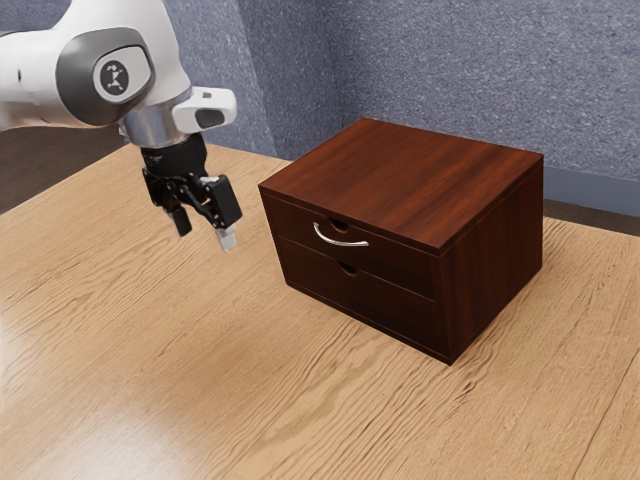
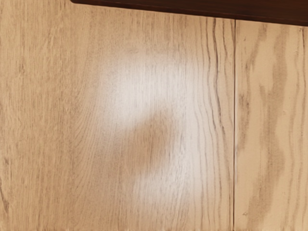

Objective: Pull the drawer handle with one arm to open the drawer

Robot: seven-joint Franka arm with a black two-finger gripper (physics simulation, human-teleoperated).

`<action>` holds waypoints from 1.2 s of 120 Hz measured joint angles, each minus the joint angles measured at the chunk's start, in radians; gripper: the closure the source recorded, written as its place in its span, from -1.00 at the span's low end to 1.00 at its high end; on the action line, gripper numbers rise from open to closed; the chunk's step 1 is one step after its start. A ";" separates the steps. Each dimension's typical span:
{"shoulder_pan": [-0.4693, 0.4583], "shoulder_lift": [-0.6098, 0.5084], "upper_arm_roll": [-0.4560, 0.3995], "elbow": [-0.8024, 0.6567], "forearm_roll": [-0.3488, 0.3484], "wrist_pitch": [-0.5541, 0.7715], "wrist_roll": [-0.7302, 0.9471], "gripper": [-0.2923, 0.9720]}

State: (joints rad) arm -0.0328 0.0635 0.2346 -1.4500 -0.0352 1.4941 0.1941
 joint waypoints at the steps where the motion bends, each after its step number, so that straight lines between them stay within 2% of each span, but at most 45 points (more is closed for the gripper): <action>1: 0.001 0.000 0.000 0.000 0.000 0.000 0.001 -0.54; 26: 0.008 -0.007 0.001 0.007 -0.003 -0.003 0.019 -0.54; 36: -0.003 -0.057 -0.002 0.085 -0.005 -0.031 -0.025 -0.54; 47: -0.007 -0.086 -0.007 0.119 -0.030 -0.057 -0.152 -0.54; 64: -0.001 -0.059 -0.014 0.122 -0.049 -0.059 -0.423 -0.54; 97: -0.036 -0.035 -0.016 0.113 -0.036 -0.028 -0.853 -0.54; 106: -0.073 -0.095 -0.016 -0.007 -0.029 0.031 -0.939 -0.54; 120: -0.136 -0.232 -0.016 -0.298 -0.026 0.236 -1.055 -0.54; 131: -0.140 -0.285 -0.014 -0.407 -0.029 0.369 -1.136 -0.54; 144: -0.132 -0.298 -0.008 -0.436 -0.030 0.463 -1.218 -0.54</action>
State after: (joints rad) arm -0.1647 -0.2342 0.2264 -1.8861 -0.0650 1.9568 -1.0243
